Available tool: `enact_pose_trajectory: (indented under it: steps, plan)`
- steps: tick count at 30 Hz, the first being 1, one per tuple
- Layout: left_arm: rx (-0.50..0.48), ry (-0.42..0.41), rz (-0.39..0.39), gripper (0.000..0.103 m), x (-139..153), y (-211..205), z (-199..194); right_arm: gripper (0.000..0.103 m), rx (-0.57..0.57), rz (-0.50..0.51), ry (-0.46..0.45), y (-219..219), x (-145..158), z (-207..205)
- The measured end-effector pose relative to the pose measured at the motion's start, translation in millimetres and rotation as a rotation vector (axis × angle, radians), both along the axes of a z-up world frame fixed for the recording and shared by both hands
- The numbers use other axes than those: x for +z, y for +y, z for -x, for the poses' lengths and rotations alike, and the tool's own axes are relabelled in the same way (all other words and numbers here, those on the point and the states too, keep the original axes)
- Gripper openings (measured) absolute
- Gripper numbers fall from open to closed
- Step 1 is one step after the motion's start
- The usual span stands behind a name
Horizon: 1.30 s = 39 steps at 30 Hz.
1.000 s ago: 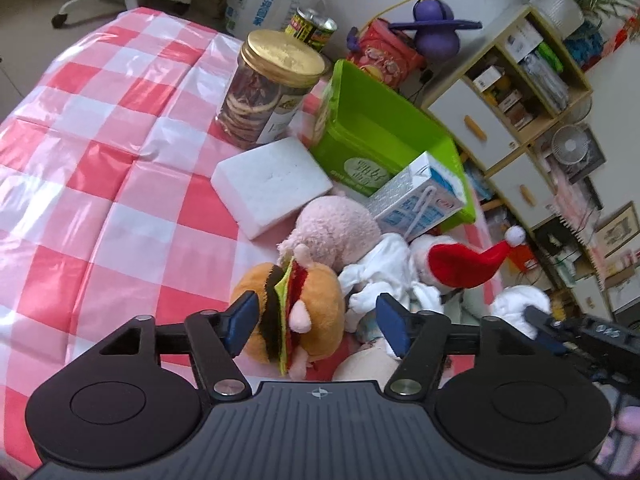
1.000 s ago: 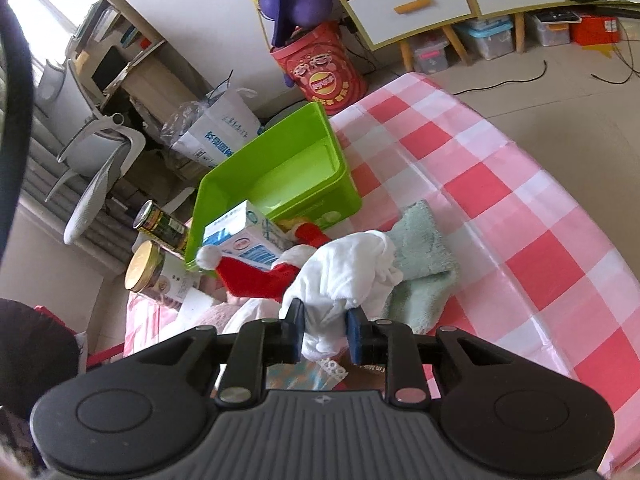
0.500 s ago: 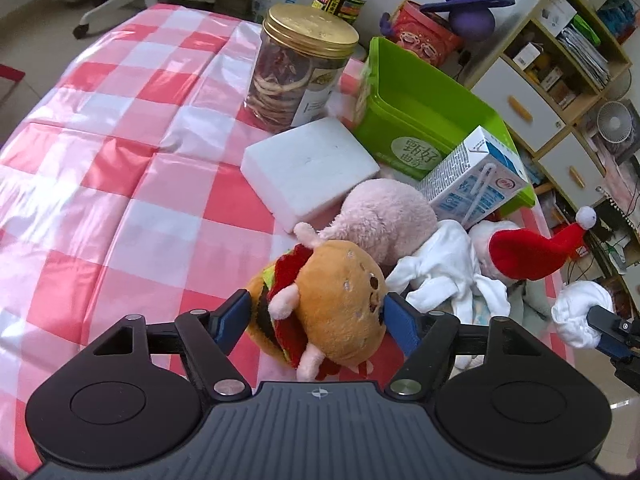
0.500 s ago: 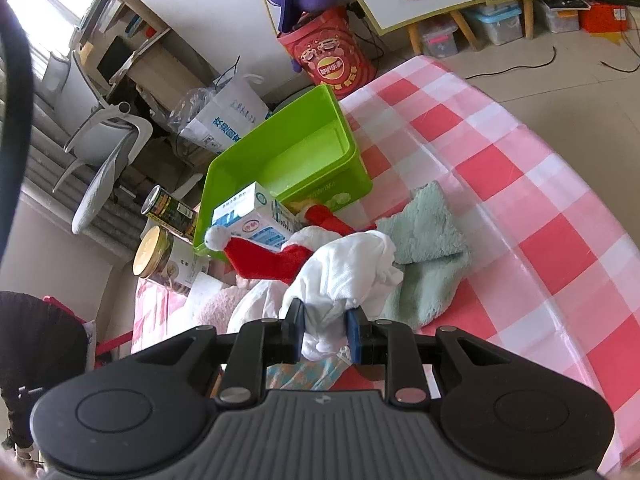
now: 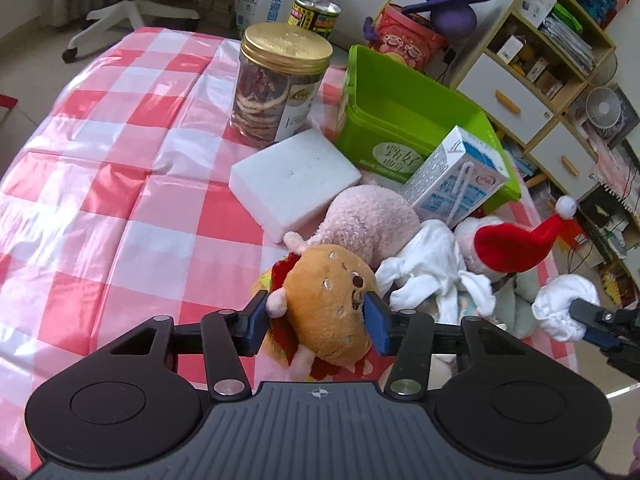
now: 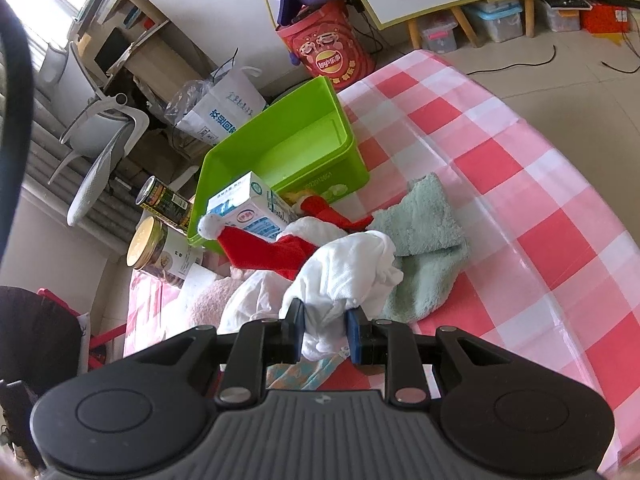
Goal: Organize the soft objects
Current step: 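Carry the hamburger plush into the green bin with the left tool while the right drops the cloth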
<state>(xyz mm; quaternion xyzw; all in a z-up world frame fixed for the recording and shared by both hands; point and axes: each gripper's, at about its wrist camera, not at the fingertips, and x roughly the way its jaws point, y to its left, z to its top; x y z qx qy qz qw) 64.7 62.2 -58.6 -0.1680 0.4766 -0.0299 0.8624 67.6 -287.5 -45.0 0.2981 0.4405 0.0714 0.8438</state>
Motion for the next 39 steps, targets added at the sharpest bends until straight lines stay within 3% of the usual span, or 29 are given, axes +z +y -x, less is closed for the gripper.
enact_pose_trajectory:
  steps: [7, 12, 24, 35, 39]
  plan:
    - [0.012, -0.047, 0.053, 0.05, 18.9, 9.1, 7.0, 0.0, -0.02, -0.006, -0.014, -5.1, 4.4, 3.3]
    - [-0.013, -0.108, 0.043, 0.05, 43.5, 6.1, 4.3, 0.0, -0.029, 0.015, -0.042, -3.3, 17.2, -1.7]
    - [-0.057, -0.218, 0.004, 0.05, 75.7, -13.4, -67.7, 0.0, -0.035, 0.086, -0.164, 9.5, 56.4, -71.5]
    - [-0.113, -0.331, -0.082, 0.052, 49.9, -53.5, -144.4, 0.0, 0.018, 0.068, -0.26, 21.1, 27.4, -140.5]
    - [-0.117, -0.343, -0.107, 0.053, 32.2, -61.5, -158.7, 0.0, 0.031, 0.068, -0.241, 25.1, 4.3, -157.3]
